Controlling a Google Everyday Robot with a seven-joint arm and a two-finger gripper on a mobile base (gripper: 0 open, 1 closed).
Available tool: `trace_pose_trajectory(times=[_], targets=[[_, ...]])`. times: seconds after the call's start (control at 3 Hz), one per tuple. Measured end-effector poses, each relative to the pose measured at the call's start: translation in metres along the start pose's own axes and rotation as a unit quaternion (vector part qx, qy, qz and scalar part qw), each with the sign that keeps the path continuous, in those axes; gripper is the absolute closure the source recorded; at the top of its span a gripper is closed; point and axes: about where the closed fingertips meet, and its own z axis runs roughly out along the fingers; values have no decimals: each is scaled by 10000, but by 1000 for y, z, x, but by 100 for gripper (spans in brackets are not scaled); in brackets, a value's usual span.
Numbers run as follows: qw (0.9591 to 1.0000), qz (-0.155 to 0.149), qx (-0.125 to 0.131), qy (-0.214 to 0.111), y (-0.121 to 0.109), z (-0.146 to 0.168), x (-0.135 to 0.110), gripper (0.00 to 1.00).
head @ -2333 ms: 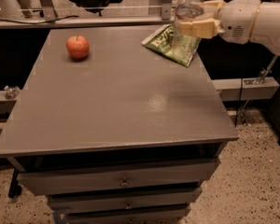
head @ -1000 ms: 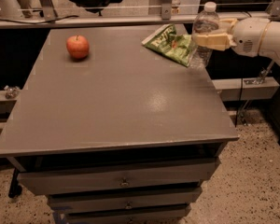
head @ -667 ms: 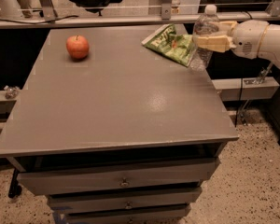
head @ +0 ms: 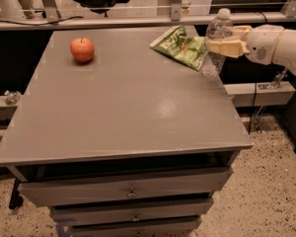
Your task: Move water bottle near green jalapeno chip bag
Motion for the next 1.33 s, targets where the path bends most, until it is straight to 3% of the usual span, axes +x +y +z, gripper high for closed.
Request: trace_pose_trajectory(times=[0.33, 0.67, 1.33], targets=[[10000, 84, 20, 31, -1, 1, 7, 100], [9997, 223, 53, 82, -1, 2, 16, 83], [9995, 295, 57, 105, -2, 3, 19, 36]])
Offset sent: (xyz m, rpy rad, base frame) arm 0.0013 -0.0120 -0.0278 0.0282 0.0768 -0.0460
